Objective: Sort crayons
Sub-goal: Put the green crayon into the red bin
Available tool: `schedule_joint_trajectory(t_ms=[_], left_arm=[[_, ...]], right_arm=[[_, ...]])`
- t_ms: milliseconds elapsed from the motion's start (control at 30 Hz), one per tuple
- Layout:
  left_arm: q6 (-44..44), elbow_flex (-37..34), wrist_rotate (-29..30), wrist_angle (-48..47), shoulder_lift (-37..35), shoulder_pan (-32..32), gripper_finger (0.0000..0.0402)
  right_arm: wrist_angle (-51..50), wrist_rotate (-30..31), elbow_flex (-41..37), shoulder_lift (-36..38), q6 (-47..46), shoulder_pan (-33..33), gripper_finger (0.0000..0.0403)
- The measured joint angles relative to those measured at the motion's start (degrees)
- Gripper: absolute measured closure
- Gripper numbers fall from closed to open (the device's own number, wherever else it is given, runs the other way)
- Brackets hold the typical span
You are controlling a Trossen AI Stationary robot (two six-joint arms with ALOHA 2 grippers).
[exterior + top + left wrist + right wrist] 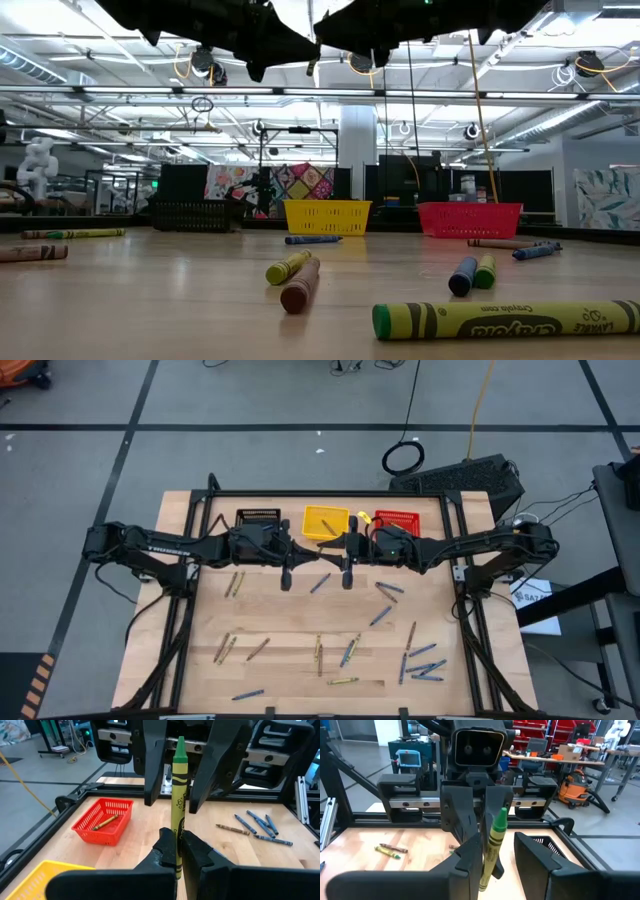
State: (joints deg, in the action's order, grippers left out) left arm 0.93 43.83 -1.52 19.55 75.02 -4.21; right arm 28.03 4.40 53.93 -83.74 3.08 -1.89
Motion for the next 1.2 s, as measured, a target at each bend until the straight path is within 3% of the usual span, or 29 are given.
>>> schedule_joint_trajectory(t_ms=[200,500,1200], left_arm=[[0.98,0.00,-0.02,-0.09,-0.01,0.02,0.0402],[1.11,0.00,0.06,-0.15,-0.01,0.00,0.0402],[0.98,0.09,3.32,-0.98,-0.01,0.11,0.0336]], right_arm=[[0.98,0.02,0.00,-0.02,-0.23,-0.04,0.0312],[0.41,-0.20,0.00,0.00,-1.06,-0.22,0.0395],[0.23,3.04,0.00,0.00,-3.64,-0.28,0.0402]])
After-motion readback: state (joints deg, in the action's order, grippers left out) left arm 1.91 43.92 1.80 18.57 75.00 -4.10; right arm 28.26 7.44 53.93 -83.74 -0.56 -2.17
